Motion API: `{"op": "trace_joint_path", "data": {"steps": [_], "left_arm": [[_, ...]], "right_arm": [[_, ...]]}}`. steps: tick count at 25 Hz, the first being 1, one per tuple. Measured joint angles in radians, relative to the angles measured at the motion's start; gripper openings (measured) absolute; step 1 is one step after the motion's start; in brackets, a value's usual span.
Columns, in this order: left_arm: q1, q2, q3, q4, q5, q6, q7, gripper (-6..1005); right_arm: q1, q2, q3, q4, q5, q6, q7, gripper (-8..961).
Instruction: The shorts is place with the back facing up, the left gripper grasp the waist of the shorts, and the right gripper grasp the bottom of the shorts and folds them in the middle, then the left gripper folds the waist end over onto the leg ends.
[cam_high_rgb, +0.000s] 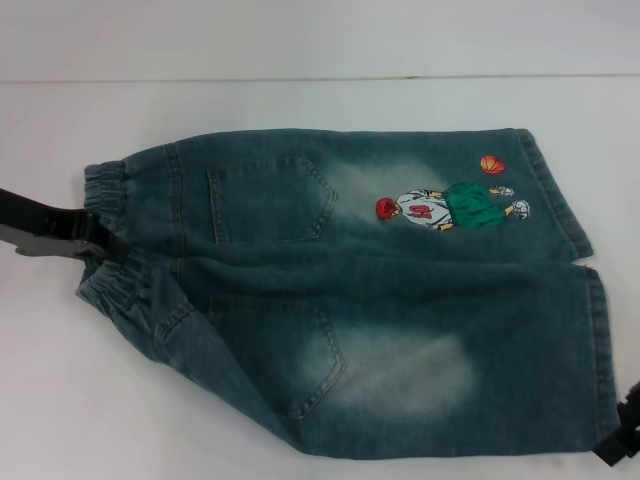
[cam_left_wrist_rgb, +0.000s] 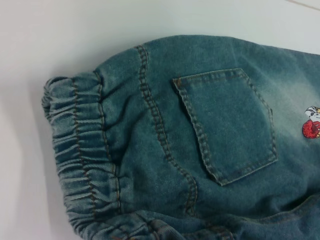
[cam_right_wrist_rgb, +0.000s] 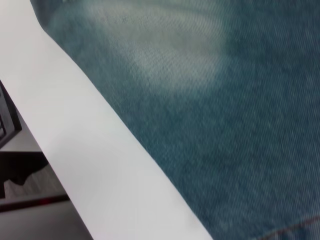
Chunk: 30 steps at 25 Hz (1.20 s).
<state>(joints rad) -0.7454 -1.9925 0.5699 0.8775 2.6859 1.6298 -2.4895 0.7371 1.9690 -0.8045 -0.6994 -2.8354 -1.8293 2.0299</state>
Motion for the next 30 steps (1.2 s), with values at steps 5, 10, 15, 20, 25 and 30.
{"op": "trace_joint_path", "data": {"steps": [5, 10, 15, 20, 25, 30], "left_arm": [[0.000, 0.000, 0.002, 0.000, 0.000, -0.001, 0.000, 29], [0.000, 0.000, 0.002, 0.000, 0.000, -0.001, 0.000, 29], [0.001, 0.000, 0.000, 0.000, 0.000, -0.002, 0.000, 30], [0.003, 0.000, 0.002, 0.000, 0.000, -0.002, 0.001, 31], [0.004, 0.000, 0.002, 0.000, 0.000, -0.002, 0.002, 32], [0.004, 0.000, 0.003, 0.000, 0.000, -0.002, 0.004, 33]], "right_arm": [[0.010, 0.000, 0.001, -0.005, 0.042, -0.003, -0.005, 710], [0.020, 0.003, -0.001, 0.000, 0.048, 0.002, -0.014, 711], [0.021, 0.010, -0.001, -0.009, 0.053, 0.004, -0.037, 704], [0.022, 0.012, -0.005, -0.010, 0.054, 0.020, -0.034, 558], [0.023, 0.012, -0.005, -0.005, 0.053, 0.029, -0.032, 218], [0.024, 0.011, -0.003, -0.002, 0.056, 0.039, -0.033, 11]]}}
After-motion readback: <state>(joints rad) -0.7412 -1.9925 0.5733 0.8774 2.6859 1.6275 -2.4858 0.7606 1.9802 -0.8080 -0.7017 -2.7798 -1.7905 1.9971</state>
